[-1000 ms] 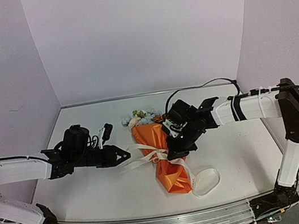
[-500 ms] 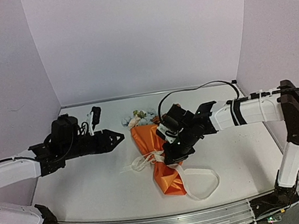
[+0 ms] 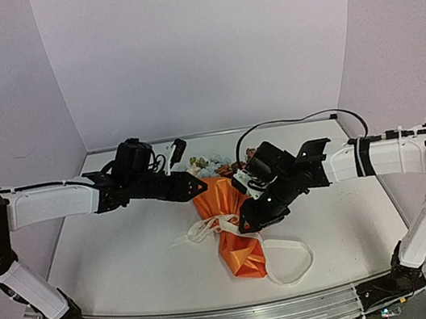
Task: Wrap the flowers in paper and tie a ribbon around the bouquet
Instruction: Cross the half-tied ribbon over the folded bouquet.
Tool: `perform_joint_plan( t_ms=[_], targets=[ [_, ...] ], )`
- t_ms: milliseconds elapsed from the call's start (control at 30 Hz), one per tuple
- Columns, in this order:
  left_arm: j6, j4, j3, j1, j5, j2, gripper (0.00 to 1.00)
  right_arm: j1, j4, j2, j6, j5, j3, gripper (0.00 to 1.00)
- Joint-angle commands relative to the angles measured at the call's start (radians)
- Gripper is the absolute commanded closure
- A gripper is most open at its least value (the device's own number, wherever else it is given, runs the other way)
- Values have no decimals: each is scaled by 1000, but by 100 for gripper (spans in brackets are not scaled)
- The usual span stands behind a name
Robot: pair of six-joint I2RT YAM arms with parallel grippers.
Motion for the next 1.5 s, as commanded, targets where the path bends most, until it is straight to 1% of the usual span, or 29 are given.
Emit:
perform_joint_plan(
  t_ms=[0,133,333,400,500,767,833,900,967,1067,1133,1367,1467],
  targets=[
    [92,-73,138,1,90,68,57,5,-24,-18,-45,-28,-41,56],
    [127,-147,225,0,143,137,59,9,-22,-56,-48,1,-95,55],
    [140,-174,268,-3,165,188,59,31,-1,-79,-33,50,-129,54],
    [139,-179,277,-4,168,197,60,32,10,-79,-24,60,-133,59],
    [145,-192,292,-9,178,211,61,32,13,-90,-19,73,-131,68],
    [183,-263,348,-37,176,259,61,34,1,-113,-15,90,-111,82],
    [191,-280,367,-42,171,274,60,36,-8,-114,-14,86,-100,82],
    [199,-300,387,-50,165,290,59,41,-15,-119,-15,93,-95,80],
    [206,-315,402,-57,155,305,59,43,-16,-124,-15,101,-96,79],
    [214,-333,422,-65,146,323,59,45,-16,-125,-13,105,-98,83],
    [224,-352,440,-74,133,337,59,46,-16,-128,-9,108,-99,83],
    [268,-436,521,-118,39,396,57,66,-15,-142,-6,133,-98,82],
    [292,-478,554,-133,10,422,56,70,-8,-141,3,134,-99,84]
  ],
)
